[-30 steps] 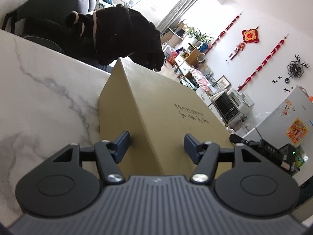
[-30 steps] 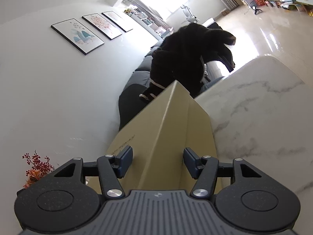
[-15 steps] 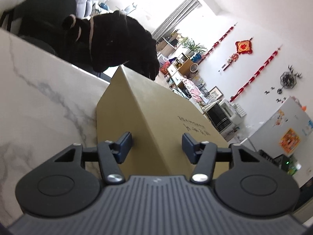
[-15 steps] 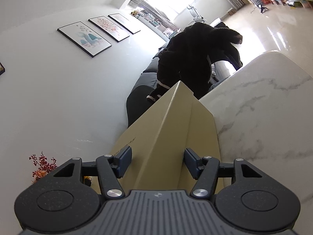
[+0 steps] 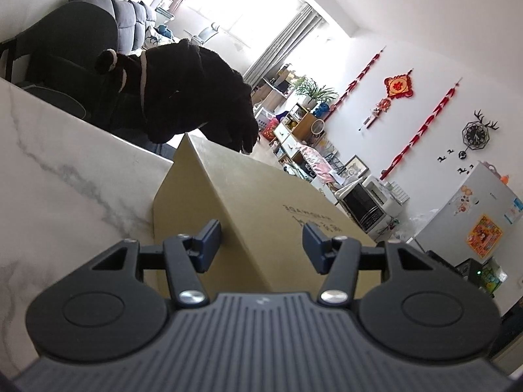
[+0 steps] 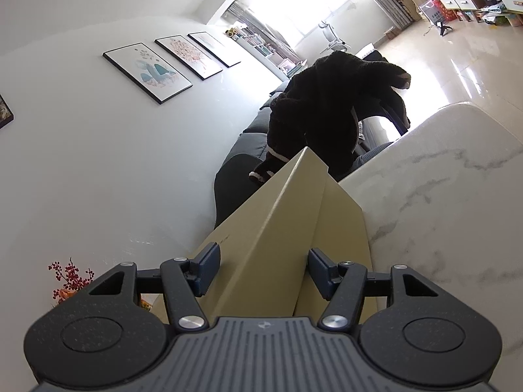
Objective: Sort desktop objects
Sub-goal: 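Press the lid down over the box rim with both tools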
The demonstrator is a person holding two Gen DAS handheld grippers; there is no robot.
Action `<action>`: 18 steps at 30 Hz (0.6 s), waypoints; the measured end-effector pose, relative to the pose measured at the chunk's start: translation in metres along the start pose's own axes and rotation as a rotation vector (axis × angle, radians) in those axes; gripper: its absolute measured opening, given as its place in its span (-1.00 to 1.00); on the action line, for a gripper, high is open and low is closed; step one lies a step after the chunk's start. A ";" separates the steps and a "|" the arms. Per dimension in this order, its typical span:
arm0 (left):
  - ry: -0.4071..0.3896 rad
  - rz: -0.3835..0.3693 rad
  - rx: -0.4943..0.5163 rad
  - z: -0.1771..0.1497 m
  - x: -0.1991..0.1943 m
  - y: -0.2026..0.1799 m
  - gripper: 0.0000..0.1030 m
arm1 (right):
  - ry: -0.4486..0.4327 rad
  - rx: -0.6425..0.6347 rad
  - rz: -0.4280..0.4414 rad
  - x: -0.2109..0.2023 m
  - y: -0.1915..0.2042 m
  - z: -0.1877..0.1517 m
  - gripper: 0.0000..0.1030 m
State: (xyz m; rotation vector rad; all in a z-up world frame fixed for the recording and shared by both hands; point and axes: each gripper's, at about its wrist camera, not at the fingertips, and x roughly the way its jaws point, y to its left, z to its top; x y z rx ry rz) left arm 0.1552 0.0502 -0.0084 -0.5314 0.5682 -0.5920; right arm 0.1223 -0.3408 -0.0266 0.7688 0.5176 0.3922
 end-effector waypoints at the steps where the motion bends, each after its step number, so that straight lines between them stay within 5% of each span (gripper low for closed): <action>1: 0.007 0.007 -0.002 0.000 0.002 0.001 0.03 | -0.001 -0.002 0.000 0.000 0.000 0.000 0.21; 11: 0.073 -0.023 -0.148 0.002 0.021 0.030 0.17 | 0.051 0.005 -0.025 0.016 -0.010 0.005 0.25; 18: 0.001 -0.004 -0.099 -0.003 0.013 0.021 0.01 | 0.030 -0.024 -0.026 0.015 -0.004 0.003 0.24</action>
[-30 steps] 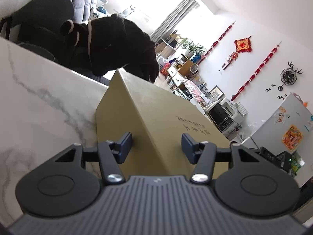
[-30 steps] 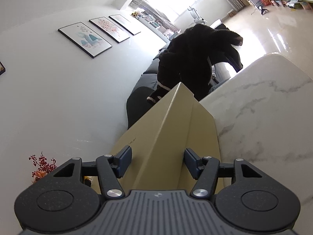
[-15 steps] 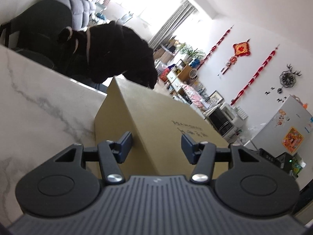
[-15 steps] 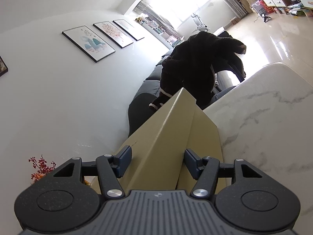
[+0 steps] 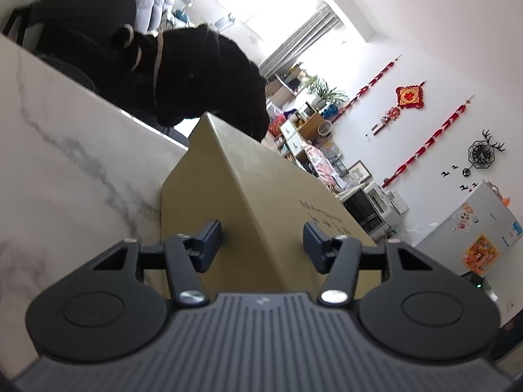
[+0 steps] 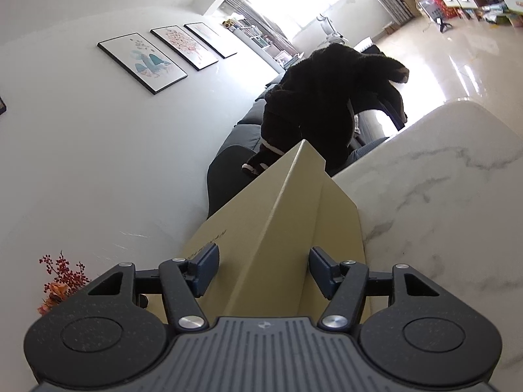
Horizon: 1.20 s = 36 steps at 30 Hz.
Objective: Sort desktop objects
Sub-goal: 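Press the lid down over the box rim with both tools, then open the left tool while the right tool opens, releasing the lid rims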
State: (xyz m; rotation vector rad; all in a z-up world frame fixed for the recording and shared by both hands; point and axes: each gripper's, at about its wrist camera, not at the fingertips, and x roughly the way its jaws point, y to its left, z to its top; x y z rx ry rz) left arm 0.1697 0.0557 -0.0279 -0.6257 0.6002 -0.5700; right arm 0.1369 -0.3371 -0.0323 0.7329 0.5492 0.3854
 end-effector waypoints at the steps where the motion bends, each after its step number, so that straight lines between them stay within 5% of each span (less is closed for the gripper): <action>1: -0.006 0.000 -0.001 0.001 -0.001 0.000 0.00 | -0.006 -0.008 0.002 0.000 0.002 0.000 0.24; 14: -0.060 -0.008 0.005 0.008 -0.016 -0.012 -0.02 | -0.020 -0.059 0.009 -0.006 0.022 0.010 0.24; 24: -0.024 -0.012 -0.011 -0.007 -0.024 -0.008 -0.10 | -0.018 -0.063 0.018 -0.025 0.022 -0.007 0.25; 36: -0.026 0.009 0.038 0.001 -0.016 -0.013 -0.21 | -0.017 -0.070 -0.063 -0.024 0.013 0.000 0.14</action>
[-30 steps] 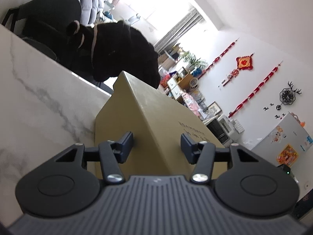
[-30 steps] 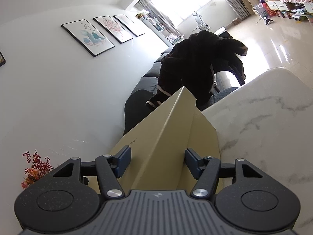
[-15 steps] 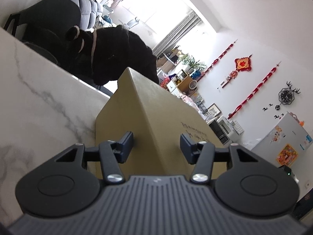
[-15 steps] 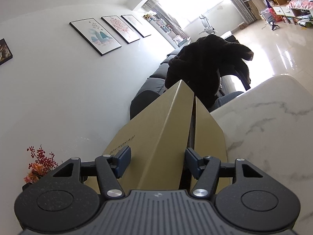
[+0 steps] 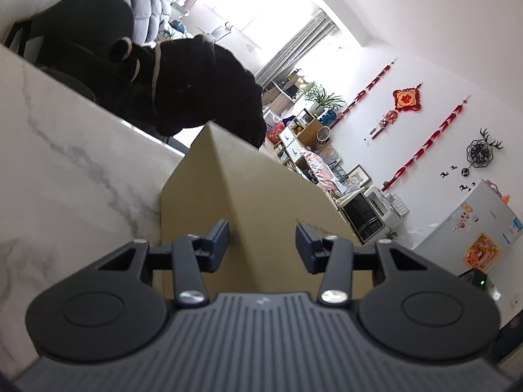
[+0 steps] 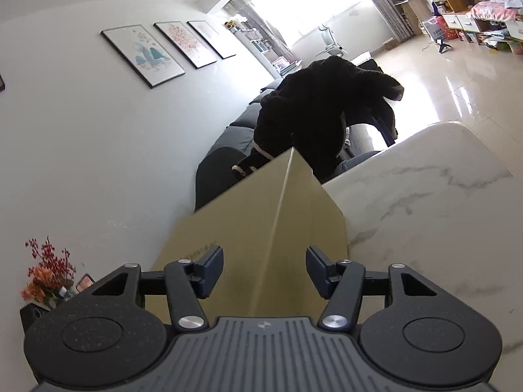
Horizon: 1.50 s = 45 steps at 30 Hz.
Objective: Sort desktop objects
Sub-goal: 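Open the left tool while the right tool opens, releasing the lid rims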
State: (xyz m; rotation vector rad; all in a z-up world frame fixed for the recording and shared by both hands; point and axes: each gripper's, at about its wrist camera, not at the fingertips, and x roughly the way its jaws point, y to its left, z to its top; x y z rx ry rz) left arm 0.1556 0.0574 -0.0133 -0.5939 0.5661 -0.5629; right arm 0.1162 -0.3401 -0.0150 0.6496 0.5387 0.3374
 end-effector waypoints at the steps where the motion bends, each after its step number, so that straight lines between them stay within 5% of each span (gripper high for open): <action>1: -0.004 0.005 0.013 0.002 0.001 -0.002 -0.25 | -0.008 -0.007 -0.007 0.000 0.001 0.002 0.12; 9: -0.012 0.017 0.059 0.014 0.015 -0.010 -0.25 | -0.010 -0.128 -0.045 0.013 0.021 0.016 -0.05; 27: 0.024 0.031 0.096 0.014 0.034 -0.007 -0.26 | 0.085 -0.267 -0.143 0.061 0.032 0.017 -0.04; 31: 0.036 0.041 0.109 0.019 0.036 -0.011 -0.26 | 0.076 -0.228 -0.119 0.060 0.021 0.014 -0.04; 35: 0.028 0.052 0.105 0.026 0.041 -0.012 -0.08 | 0.050 -0.268 -0.114 0.059 0.028 0.023 -0.15; 45: 0.064 0.072 0.198 0.035 0.065 -0.020 -0.07 | 0.065 -0.408 -0.104 0.083 0.059 0.047 -0.15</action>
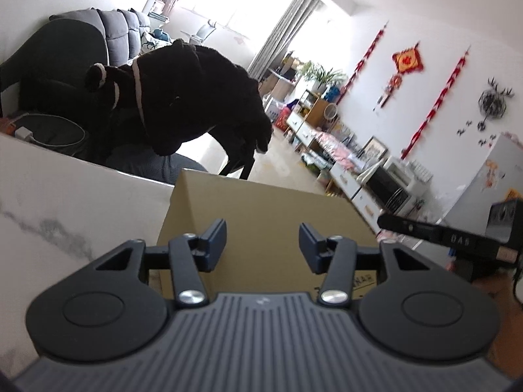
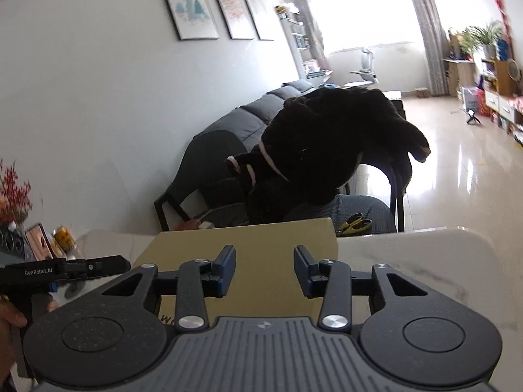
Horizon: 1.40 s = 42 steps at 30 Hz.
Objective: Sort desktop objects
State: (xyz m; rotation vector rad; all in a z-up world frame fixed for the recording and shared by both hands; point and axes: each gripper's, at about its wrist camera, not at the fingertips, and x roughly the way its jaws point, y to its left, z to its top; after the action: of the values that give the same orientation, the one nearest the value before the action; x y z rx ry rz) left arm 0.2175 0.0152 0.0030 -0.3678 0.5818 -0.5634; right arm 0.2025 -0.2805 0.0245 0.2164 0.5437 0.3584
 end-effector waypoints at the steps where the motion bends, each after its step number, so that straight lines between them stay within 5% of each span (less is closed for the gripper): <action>1: 0.004 0.004 0.005 0.000 0.001 -0.001 -0.07 | 0.004 -0.013 -0.006 0.003 0.000 0.002 -0.15; 15: -0.002 0.008 0.086 -0.006 0.003 -0.006 -0.06 | 0.055 -0.067 0.003 0.038 -0.007 0.002 -0.19; 20: -0.007 0.043 0.156 -0.008 0.002 -0.019 -0.05 | 0.060 -0.182 -0.049 0.037 0.010 -0.005 -0.19; 23: -0.016 0.036 0.155 -0.009 -0.003 -0.024 0.13 | 0.064 -0.222 -0.088 0.039 0.020 -0.006 -0.17; 28: -0.055 -0.006 0.170 -0.015 -0.026 -0.032 0.38 | 0.049 -0.271 -0.105 0.021 0.040 -0.013 0.15; 31: -0.059 -0.012 0.192 -0.021 -0.040 -0.037 0.47 | 0.046 -0.329 -0.121 0.003 0.053 -0.021 0.17; 42: -0.058 -0.056 0.220 -0.055 -0.084 -0.039 0.48 | 0.046 -0.370 -0.166 -0.056 0.087 -0.055 0.40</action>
State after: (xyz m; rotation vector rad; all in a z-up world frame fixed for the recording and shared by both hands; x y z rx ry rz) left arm 0.1106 0.0253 0.0127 -0.1921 0.4492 -0.6612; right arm 0.1047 -0.2168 0.0299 -0.1932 0.5267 0.2963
